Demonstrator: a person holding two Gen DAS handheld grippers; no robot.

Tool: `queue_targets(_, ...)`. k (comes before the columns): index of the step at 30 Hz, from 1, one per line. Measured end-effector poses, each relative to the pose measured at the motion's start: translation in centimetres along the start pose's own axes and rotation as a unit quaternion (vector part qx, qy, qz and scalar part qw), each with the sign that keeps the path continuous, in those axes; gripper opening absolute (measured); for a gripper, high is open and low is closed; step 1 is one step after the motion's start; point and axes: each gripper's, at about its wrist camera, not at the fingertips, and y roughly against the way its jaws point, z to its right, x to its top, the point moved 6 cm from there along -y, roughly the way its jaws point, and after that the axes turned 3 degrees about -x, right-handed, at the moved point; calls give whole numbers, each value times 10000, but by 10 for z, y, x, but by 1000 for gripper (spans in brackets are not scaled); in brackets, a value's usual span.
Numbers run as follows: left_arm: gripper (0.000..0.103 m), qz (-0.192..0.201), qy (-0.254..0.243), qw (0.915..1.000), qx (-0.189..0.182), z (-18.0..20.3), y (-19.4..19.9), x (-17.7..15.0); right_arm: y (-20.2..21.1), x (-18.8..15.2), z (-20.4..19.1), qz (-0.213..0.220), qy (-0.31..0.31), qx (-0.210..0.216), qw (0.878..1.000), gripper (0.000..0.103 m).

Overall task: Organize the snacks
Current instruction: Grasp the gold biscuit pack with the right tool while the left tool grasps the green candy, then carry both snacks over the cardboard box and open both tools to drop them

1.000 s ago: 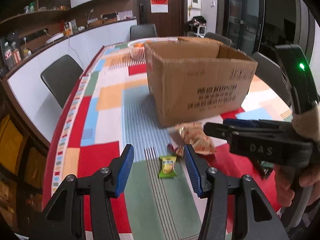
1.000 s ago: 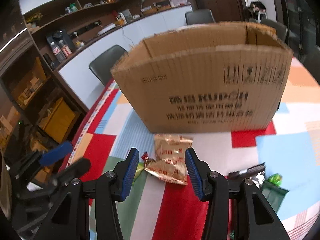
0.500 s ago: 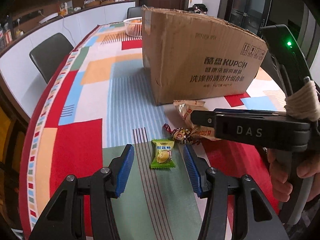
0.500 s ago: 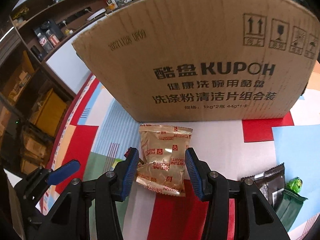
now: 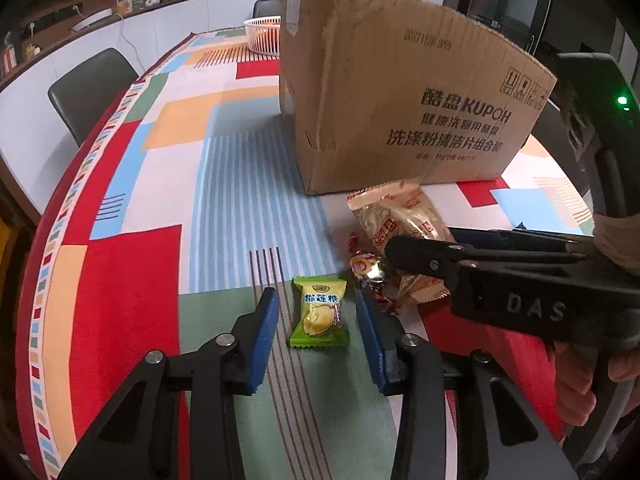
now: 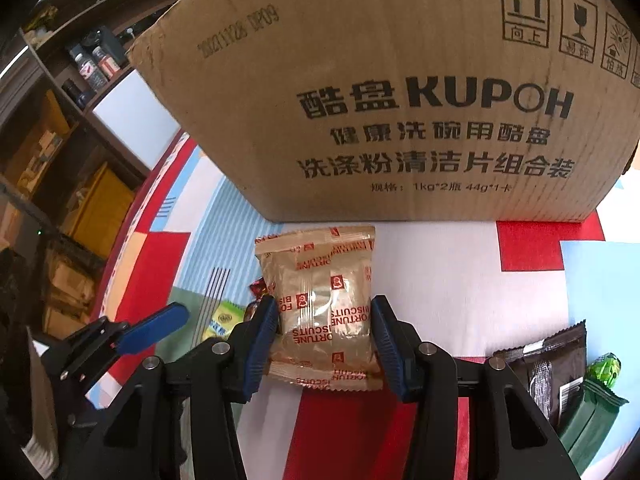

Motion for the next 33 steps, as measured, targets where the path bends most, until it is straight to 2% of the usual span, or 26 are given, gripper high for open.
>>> queue_targets(2,36,-27,2,10000,7,0,-3,-1,1,-3,0,-7,67,-16,10000,49)
queue_targets(6,25,-122,85,9999,-51,-2,-8,-3,2,-4,-3,13,232,-84,9997,44)
queue_targets(13,23,-63,222,9997,-92,-4,-5,-2,6,-6,-5,60,316,-171,9993,40)
queue_targets(23,23,416,177,9989,-104,10,34,10,32,-6,0,371,304,-267,9985,40)
queue_targets(33,23,975,-32,9952,-127,32,83,29,82,-2,4,859,215,-184,9959,40)
